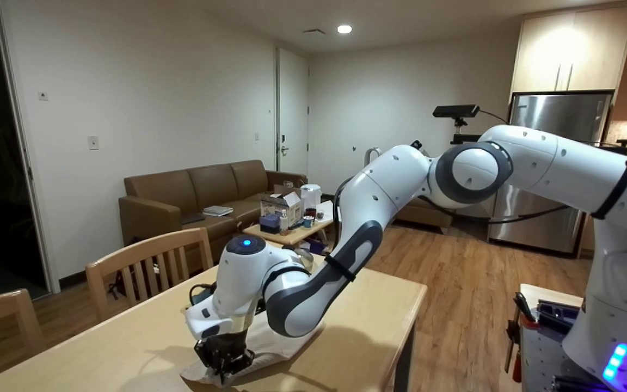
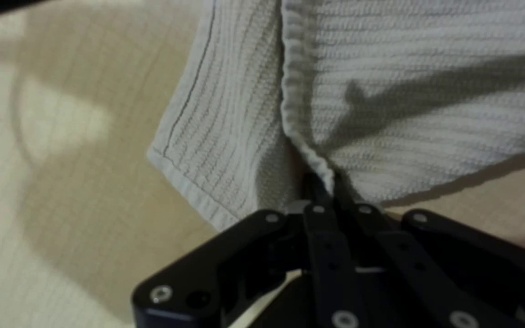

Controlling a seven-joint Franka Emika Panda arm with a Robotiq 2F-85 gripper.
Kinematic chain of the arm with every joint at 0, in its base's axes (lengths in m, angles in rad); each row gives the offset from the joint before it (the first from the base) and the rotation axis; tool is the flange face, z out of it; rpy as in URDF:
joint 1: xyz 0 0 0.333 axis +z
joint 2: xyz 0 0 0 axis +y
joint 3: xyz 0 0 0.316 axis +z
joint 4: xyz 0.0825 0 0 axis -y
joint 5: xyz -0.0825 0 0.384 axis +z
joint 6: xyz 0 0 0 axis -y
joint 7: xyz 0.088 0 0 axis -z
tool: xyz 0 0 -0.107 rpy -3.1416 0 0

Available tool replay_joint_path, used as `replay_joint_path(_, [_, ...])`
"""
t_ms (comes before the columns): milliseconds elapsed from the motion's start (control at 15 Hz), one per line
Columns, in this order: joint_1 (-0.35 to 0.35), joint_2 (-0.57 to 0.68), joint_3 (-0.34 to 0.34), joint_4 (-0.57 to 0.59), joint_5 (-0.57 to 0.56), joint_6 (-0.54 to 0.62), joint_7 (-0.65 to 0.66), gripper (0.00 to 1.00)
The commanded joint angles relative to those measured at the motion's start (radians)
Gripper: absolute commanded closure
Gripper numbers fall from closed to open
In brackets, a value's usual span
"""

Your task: Unfold the towel

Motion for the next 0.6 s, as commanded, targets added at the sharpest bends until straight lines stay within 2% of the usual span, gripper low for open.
replay_joint_path(0, [0.037,-0.009,-0.056,0.004,0.075,0.017,-0.029,0.95])
replay_joint_path(133, [0.037,-0.009,-0.056,0.004,0.075,0.017,-0.029,0.95])
replay_joint_path(200, [0.037,-0.009,-0.056,0.004,0.075,0.017,-0.029,0.7])
replay_joint_path(267, [0.038,-0.006,-0.056,0.008,0.09,0.009,-0.047,0.69])
replay_joint_path(333, [0.055,-0.008,-0.083,0.016,0.101,0.003,-0.035,0.63])
replay_joint_path(400, [0.034,-0.006,-0.051,0.016,0.044,-0.008,-0.006,0.58])
replay_joint_path(533, [0.058,-0.025,-0.092,0.011,0.021,0.008,0.033,0.45])
